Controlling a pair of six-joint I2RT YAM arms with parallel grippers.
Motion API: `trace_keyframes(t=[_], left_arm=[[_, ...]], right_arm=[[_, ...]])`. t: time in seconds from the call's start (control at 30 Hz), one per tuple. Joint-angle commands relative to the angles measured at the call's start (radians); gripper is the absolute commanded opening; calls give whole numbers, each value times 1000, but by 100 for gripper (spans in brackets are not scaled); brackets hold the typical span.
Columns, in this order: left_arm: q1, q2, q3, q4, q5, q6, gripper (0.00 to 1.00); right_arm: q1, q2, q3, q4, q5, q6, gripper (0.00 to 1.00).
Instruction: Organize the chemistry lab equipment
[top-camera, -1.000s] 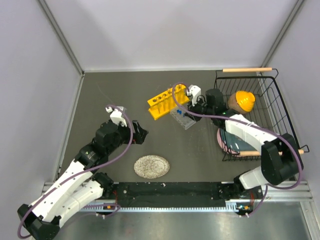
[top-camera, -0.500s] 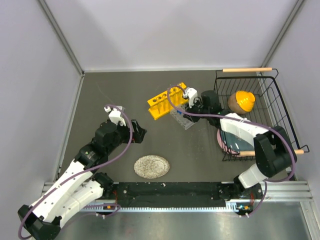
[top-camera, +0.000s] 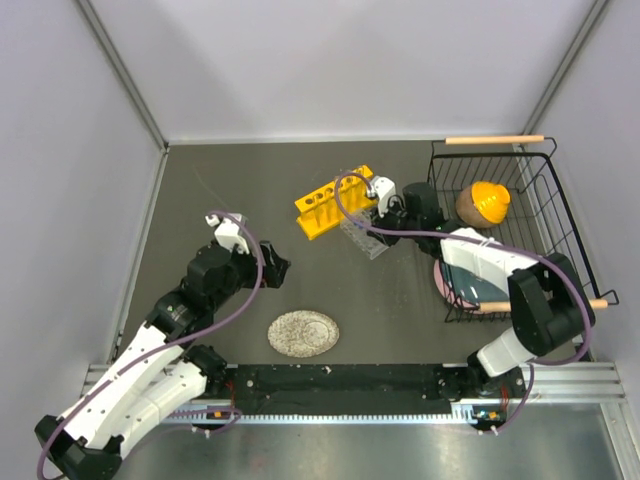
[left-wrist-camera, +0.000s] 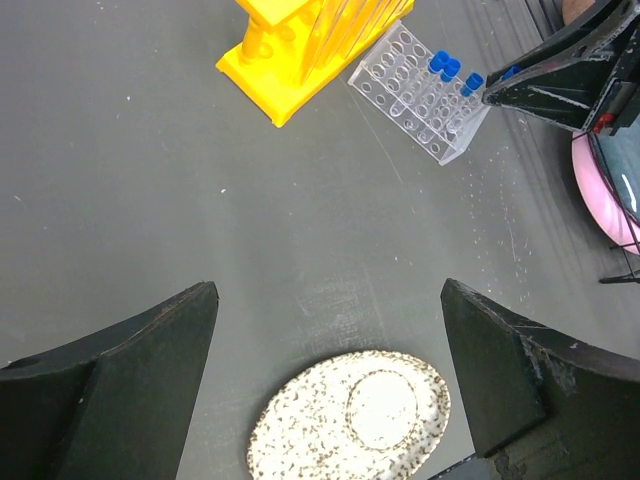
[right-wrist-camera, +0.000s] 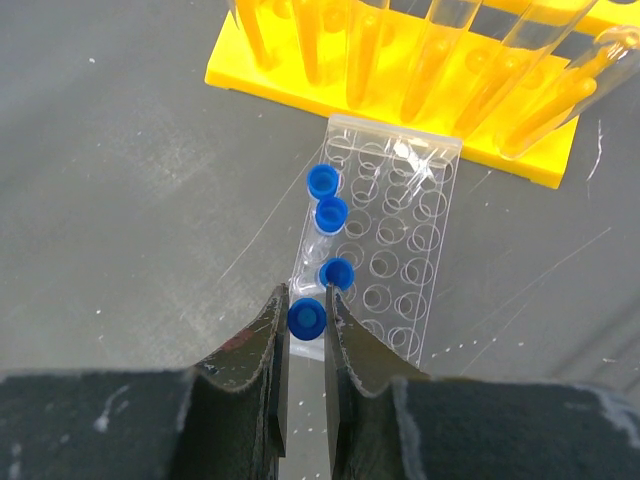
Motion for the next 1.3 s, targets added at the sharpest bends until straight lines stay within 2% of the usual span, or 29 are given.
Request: trace_keyframes(t=[0.0, 0.23, 0.5, 0.8, 1.03, 1.27], left_arm=[[8, -19, 30, 13, -6, 12, 99], [10, -35, 31, 3, -6, 11, 99], [10, -56, 37, -17, -16, 12, 99], [11, -72, 40, -27, -17, 11, 99], [13, -91, 43, -38, -22, 11, 99], [13, -111, 80, -72, -28, 22, 99]], right_arm=[[13, -53, -31, -12, -1, -8, 10], [13, -88, -46, -13, 4, -5, 10], [14, -37, -40, 4, 5, -4, 11], [13, -10, -26, -19, 4, 1, 17], [13, -20, -31, -24, 2, -2, 30], [14, -99, 4, -119, 19, -19, 42]])
